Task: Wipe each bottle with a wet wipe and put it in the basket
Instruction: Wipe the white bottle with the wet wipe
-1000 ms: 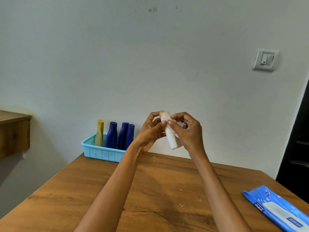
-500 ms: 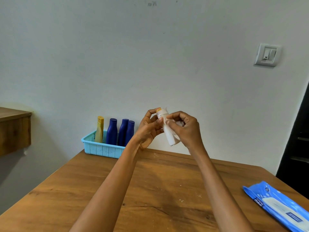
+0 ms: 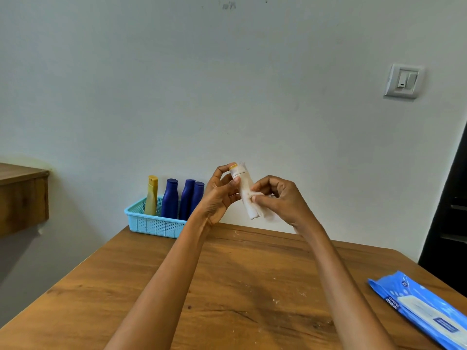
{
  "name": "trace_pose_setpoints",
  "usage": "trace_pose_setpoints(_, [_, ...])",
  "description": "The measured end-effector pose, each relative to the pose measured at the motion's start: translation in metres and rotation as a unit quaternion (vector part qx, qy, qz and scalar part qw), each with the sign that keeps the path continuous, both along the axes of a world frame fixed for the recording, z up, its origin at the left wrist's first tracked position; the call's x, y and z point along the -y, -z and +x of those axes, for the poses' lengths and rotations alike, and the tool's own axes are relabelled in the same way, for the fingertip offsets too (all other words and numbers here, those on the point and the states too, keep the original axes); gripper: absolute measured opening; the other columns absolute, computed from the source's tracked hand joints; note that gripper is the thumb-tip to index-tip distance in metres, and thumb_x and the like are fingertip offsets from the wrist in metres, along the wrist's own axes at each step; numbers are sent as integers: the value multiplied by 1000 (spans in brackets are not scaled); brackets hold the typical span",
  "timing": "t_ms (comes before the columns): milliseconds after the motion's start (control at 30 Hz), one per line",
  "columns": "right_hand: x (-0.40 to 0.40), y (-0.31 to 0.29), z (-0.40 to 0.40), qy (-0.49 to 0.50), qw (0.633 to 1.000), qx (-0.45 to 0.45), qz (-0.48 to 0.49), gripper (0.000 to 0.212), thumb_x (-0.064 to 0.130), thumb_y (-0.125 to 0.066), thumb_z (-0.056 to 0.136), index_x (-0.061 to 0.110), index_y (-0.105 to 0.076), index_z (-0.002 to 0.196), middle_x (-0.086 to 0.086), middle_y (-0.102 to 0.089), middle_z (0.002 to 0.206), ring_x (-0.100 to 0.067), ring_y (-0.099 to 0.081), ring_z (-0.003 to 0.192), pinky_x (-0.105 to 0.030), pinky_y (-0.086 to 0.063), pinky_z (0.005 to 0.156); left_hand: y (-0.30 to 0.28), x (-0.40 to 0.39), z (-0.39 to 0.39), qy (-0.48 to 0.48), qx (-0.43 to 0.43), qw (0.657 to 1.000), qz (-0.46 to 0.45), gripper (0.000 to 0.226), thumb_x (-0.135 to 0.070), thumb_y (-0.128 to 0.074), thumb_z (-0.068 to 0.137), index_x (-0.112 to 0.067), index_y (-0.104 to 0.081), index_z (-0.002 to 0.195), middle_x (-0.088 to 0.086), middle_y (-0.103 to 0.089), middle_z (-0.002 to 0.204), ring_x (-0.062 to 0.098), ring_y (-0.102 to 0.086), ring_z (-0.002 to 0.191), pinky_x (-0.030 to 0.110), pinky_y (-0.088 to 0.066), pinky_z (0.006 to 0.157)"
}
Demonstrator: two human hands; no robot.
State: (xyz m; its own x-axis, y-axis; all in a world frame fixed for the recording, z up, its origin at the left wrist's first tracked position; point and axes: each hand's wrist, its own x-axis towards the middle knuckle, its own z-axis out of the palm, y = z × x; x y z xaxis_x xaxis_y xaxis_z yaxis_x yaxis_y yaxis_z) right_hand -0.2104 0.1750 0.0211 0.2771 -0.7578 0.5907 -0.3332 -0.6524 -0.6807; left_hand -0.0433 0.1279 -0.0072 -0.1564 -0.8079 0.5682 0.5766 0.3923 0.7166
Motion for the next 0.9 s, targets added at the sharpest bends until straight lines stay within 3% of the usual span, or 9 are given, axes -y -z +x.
trace_pose_setpoints(100, [4,3,-7,29,999,-17,15,11,11,-69,82,18,-64,89,9,-60,80,-6,-55,76,-17,-43,66,0,-1,0,-15,8,1000,5,29,-4,-55,86,-20,-51,110,7,-60,110,26,-61,97,38,-57,78])
trace_pose_setpoints(200, [5,5,-3,82,995,36,-34,12,14,-70,82,18,-64,92,14,-62,86,-1,-58,81,-8,-44,63,1,-1,-4,-3,7,1000,6,28,-5,-55,88,-19,-50,111,10,-59,113,26,-62,95,38,-58,77])
trace_pose_setpoints(267, [2,3,2,65,994,66,-53,12,15,-70,82,19,-65,91,14,-64,89,0,-59,84,-7,-46,65,-1,-1,-4,-2,1,1000,5,30,-8,-59,84,-19,-50,111,10,-61,111,25,-64,93,37,-58,76])
trace_pose_setpoints(367, [-1,0,3,17,1000,8,-18,13,11,-70,81,23,-65,83,8,-64,83,-3,-56,77,-10,-44,67,-2,-3,0,-18,-11,1000,7,30,-8,-61,85,-19,-50,110,11,-59,111,25,-63,95,36,-58,75])
trace_pose_setpoints(467, [1,3,-1,28,998,-52,26,13,9,-67,82,21,-66,87,3,-60,77,-8,-53,72,-17,-42,67,0,-2,3,-38,-13,999,17,27,-6,-52,87,-22,-49,109,10,-58,113,28,-59,101,37,-57,77])
trace_pose_setpoints(533, [5,6,-2,64,997,-40,27,15,9,-66,83,17,-67,95,4,-58,74,-8,-53,72,-15,-42,64,0,-2,3,-42,-14,999,19,26,-5,-51,88,-22,-50,109,9,-58,113,28,-58,102,37,-58,76])
trace_pose_setpoints(700, [6,8,2,104,994,28,-26,18,14,-68,84,19,-65,101,6,-64,93,-3,-58,86,-9,-42,64,-2,-3,-1,-42,-11,999,19,24,-5,-50,90,-20,-49,108,10,-58,112,27,-60,98,35,-58,75])
trace_pose_setpoints(800, [1,2,4,49,999,5,1,16,10,-68,82,19,-67,95,7,-61,80,-4,-56,76,-11,-44,64,-1,-3,1,-46,-15,999,17,25,-6,-52,88,-21,-49,108,11,-57,113,27,-60,98,35,-58,74])
trace_pose_setpoints(900, [-1,2,2,29,995,-66,64,15,8,-66,80,19,-67,90,3,-57,71,-10,-54,72,-22,-45,71,1,-3,4,-49,-11,999,20,30,-9,-56,82,-22,-50,108,9,-57,112,27,-58,101,36,-58,77])
